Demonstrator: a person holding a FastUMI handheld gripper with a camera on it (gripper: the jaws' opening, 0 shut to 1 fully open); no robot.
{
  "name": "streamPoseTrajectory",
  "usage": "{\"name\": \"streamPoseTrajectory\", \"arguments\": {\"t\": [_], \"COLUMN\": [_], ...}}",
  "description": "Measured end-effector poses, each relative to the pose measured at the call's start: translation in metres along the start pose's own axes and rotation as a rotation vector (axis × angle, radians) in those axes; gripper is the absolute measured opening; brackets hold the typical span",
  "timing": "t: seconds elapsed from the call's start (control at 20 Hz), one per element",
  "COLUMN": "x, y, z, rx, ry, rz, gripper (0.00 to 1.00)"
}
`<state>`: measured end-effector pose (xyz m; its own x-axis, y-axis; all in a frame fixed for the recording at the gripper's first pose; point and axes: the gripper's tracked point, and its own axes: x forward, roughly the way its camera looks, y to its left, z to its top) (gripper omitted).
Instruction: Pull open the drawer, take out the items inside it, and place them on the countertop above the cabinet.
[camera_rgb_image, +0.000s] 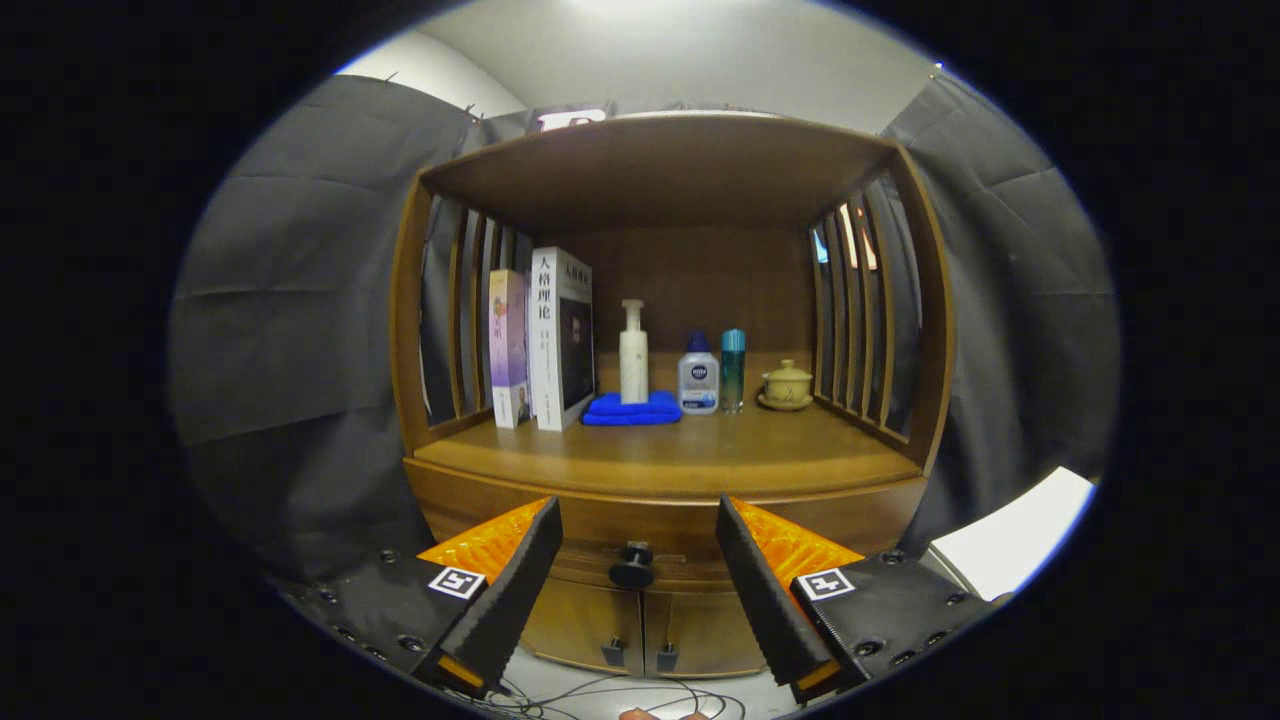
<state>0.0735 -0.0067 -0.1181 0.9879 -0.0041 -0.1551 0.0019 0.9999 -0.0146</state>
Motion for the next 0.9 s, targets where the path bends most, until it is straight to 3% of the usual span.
{"name": "streamPoseTrajectory", "arguments": {"t": [0.5,0.9], "x": [0.051,0.079], "y": [-0.003,-0.008], "z": [-0.076,-0.097], "rx": [0.016,-0.014], "ry": [0.130,0.162], "rz": [-0.027,-0.055], "gripper": [0.97,0.95]}}
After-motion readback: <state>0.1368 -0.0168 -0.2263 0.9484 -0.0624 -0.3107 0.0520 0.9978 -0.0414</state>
